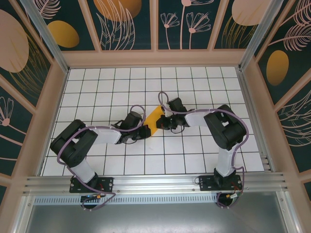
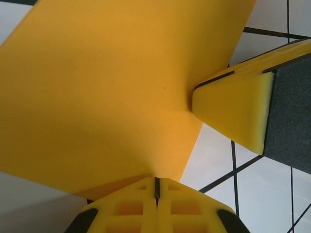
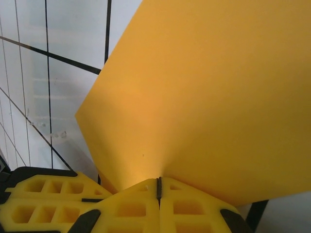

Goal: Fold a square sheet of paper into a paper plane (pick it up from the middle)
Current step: Fold the triangle a second time at the center of the table.

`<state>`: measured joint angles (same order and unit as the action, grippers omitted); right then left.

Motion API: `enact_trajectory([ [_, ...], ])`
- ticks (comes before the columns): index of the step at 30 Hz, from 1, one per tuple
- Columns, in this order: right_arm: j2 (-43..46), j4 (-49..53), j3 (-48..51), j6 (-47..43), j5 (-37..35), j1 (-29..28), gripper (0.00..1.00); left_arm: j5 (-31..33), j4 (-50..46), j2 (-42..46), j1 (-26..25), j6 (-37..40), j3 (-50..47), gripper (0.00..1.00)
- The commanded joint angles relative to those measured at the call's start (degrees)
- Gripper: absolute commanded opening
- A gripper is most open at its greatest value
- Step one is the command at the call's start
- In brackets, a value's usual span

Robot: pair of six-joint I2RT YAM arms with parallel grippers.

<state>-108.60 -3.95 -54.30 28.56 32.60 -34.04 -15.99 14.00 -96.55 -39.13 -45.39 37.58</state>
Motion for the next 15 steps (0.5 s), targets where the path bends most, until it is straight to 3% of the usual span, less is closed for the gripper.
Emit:
enact_trajectory([
  [1,-1.94,2.51,-1.87,-2.09,-2.40,1.65,0.00,1.53,-6.44,-3.35,-0.24,-1.14,1.00,0.00],
  [10,-4.96,-1.57,-3.72,-1.96,-5.33,10.55,0.00,0.04,-8.29,-5.30,-0.23,-0.43,-0.26,0.00],
  [15,-8.71,0.46,-9.58,0.11,-8.13,14.67,0.00,-1.35,-7.48,-4.68,-0.22,0.81,-0.49,0.00],
])
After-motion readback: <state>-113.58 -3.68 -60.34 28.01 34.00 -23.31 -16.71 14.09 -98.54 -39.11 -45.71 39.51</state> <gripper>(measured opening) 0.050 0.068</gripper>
